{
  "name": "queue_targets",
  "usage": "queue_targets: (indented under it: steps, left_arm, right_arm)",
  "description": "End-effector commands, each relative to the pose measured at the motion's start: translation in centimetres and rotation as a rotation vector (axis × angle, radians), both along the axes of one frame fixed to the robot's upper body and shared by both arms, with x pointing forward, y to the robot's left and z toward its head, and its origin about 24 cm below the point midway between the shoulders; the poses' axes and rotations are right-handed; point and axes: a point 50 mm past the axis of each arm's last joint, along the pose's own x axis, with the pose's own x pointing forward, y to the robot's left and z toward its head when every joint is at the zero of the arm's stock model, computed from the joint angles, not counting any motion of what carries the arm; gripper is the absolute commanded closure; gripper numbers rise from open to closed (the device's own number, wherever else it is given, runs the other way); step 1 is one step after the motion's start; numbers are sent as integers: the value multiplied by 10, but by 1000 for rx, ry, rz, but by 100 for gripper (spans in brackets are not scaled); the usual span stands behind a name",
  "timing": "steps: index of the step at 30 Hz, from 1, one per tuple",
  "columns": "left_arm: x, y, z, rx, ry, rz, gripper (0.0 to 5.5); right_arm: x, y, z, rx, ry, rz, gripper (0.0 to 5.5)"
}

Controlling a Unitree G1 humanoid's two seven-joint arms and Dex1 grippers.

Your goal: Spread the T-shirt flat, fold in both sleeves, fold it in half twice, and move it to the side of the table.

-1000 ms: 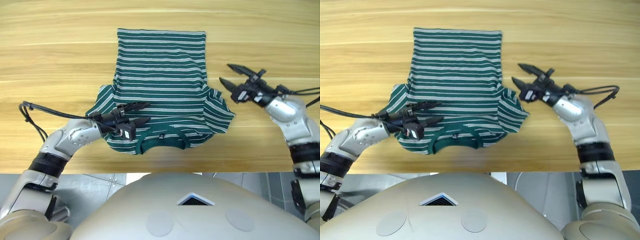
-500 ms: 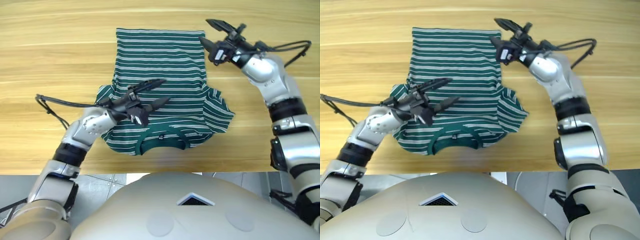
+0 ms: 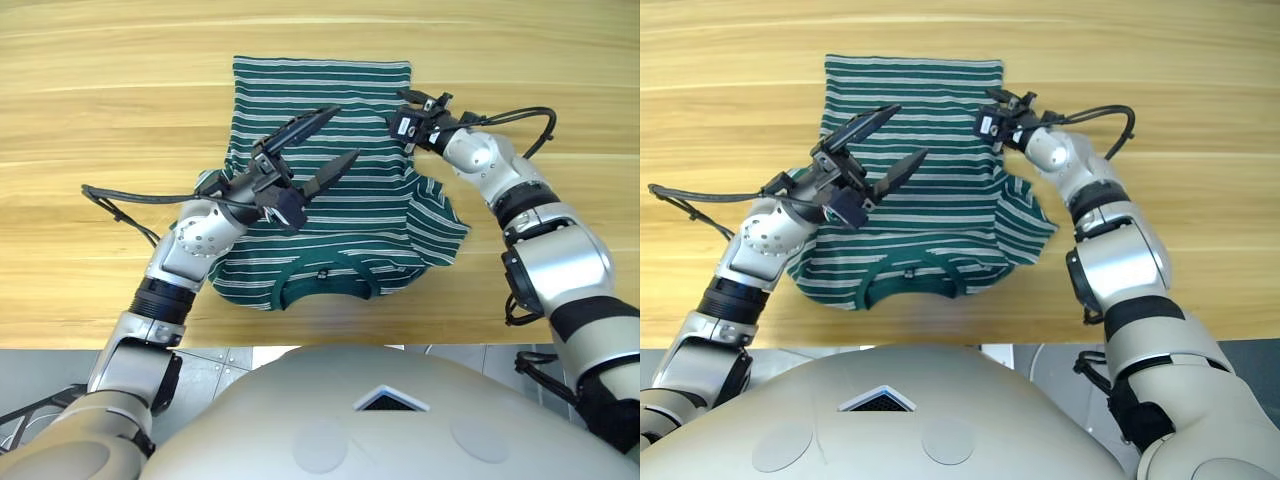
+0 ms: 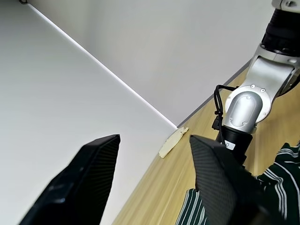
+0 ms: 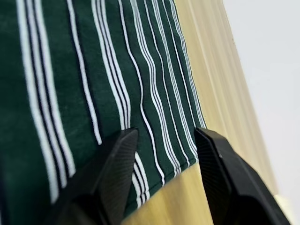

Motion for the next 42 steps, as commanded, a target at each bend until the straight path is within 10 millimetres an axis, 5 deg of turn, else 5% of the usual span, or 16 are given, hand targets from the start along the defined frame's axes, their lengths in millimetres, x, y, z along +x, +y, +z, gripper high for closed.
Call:
queue_targets:
  steps: [1, 7, 16, 23, 28, 32, 37, 42]
  left_arm:
    - [-1, 0, 3, -5, -6, 5, 273]
    - [1, 2, 1, -16, -5, 32, 273]
    - [7, -4, -5, -10, 9, 0, 273]
    - [10, 5, -2, -38, -6, 38, 273]
    - [13, 13, -1, -108, -5, 114, 273]
    - [15, 14, 0, -129, -12, 140, 273]
    - [14, 11, -1, -118, -11, 132, 273]
    - [13, 8, -2, -119, -6, 120, 273]
  right_arm:
    - [9, -1, -1, -16, 69, -120, 327]
    - [29, 16, 16, -2, 5, -267, 327]
    - [32, 36, 18, 169, 44, -394, 327]
    - [38, 27, 26, 237, 2, -510, 327]
    - [36, 25, 41, 324, -196, -366, 327]
    - [5, 28, 17, 311, -176, -119, 327]
    - [-44, 12, -42, 134, 39, -8, 327]
    - [-22, -3, -26, 101, -3, -121, 327]
